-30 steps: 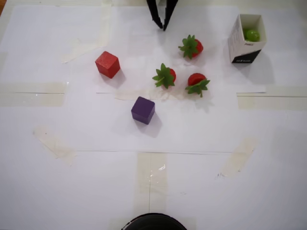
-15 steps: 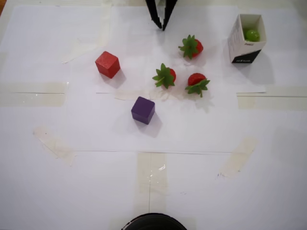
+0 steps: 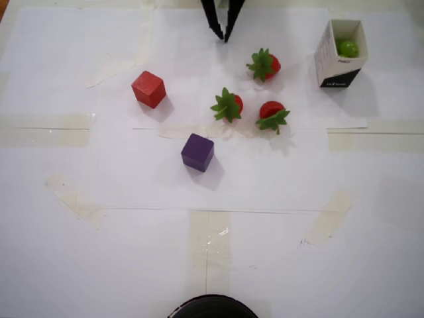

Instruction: Pick up the grapes and place them in the box.

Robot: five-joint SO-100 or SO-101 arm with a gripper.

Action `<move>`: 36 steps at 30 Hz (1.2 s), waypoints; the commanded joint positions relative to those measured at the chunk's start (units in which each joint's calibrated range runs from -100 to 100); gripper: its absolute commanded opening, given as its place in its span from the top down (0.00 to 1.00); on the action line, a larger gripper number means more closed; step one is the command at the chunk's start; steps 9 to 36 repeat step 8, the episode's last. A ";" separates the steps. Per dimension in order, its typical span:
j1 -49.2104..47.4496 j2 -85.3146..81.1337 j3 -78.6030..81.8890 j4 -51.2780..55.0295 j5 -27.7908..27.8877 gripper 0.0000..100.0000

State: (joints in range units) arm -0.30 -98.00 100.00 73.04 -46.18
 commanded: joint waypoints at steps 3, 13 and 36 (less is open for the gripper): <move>0.74 0.41 0.00 -0.49 -0.34 1.00; 0.74 0.41 0.00 -0.74 -0.34 1.00; 0.74 0.41 0.00 -0.74 -0.34 1.00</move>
